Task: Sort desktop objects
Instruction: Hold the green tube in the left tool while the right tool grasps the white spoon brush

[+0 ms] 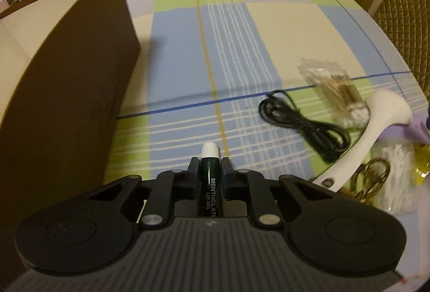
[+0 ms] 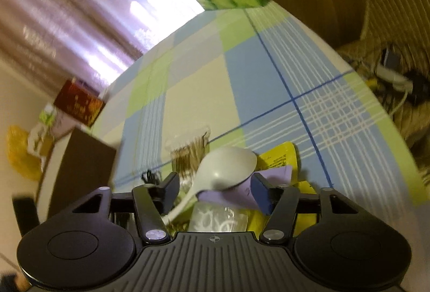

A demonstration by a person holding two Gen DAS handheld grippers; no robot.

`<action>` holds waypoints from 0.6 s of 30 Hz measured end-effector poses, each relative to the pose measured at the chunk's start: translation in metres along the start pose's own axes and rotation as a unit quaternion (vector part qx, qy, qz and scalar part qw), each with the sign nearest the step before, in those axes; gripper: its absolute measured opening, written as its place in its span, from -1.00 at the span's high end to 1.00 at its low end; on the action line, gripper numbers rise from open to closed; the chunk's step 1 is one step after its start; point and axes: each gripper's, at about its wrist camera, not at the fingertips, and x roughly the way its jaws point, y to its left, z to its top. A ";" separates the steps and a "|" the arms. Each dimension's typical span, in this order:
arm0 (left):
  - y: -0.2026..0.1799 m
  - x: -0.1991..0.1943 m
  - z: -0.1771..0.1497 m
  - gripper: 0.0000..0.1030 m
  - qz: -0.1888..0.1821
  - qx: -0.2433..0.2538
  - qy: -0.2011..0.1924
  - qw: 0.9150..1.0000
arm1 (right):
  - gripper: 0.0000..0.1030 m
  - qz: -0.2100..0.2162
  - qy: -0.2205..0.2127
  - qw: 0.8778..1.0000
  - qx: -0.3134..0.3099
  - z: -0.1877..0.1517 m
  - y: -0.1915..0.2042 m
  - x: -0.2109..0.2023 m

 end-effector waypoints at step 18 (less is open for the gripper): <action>0.012 -0.007 -0.012 0.75 -0.002 -0.005 0.003 1.000 | 0.44 0.090 0.096 0.964 0.230 0.044 -0.069 0.051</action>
